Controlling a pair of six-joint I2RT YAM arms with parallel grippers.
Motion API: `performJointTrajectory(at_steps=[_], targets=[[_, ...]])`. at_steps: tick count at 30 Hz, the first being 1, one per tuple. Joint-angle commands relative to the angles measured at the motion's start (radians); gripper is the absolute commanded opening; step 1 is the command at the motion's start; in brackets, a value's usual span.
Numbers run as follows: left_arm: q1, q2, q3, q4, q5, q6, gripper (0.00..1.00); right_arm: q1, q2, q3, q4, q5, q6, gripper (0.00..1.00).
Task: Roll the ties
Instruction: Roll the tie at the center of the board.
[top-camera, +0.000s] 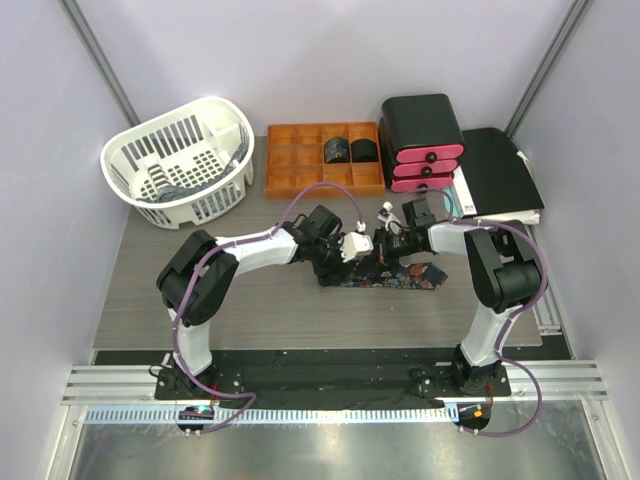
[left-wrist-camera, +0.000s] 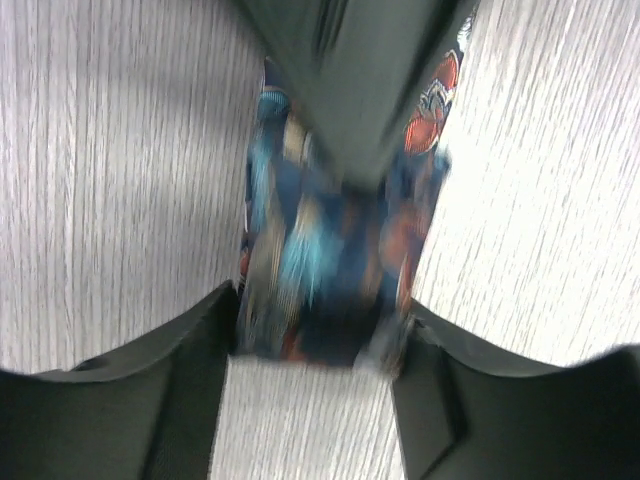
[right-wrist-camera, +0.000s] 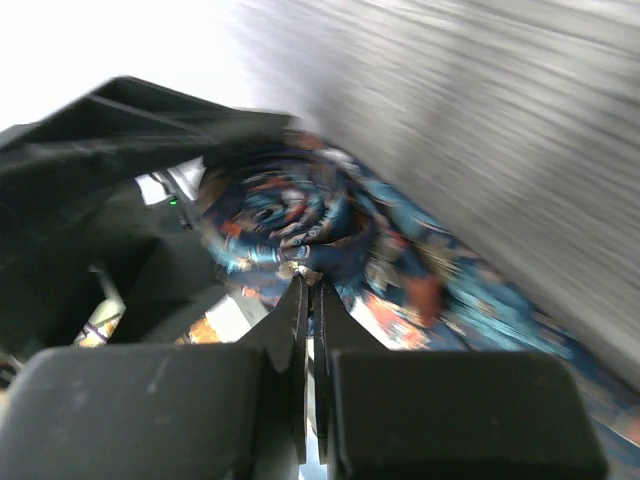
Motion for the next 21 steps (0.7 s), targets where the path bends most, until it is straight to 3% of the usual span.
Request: performJointTrajectory(at_steps=[1,13,21], targets=[[0.021,-0.069,-0.027,0.016,0.044,-0.016,0.64,-0.046,0.044,-0.018,-0.126,0.141,-0.149,0.01],[0.02,-0.087,-0.051,0.185,0.245,-0.049,0.74,-0.089,0.107,-0.005,-0.168,0.199,-0.232,0.01],[-0.012,-0.027,-0.048,0.273,0.263,0.024,0.73,-0.085,0.136,0.024,-0.175,0.172,-0.227,0.01]])
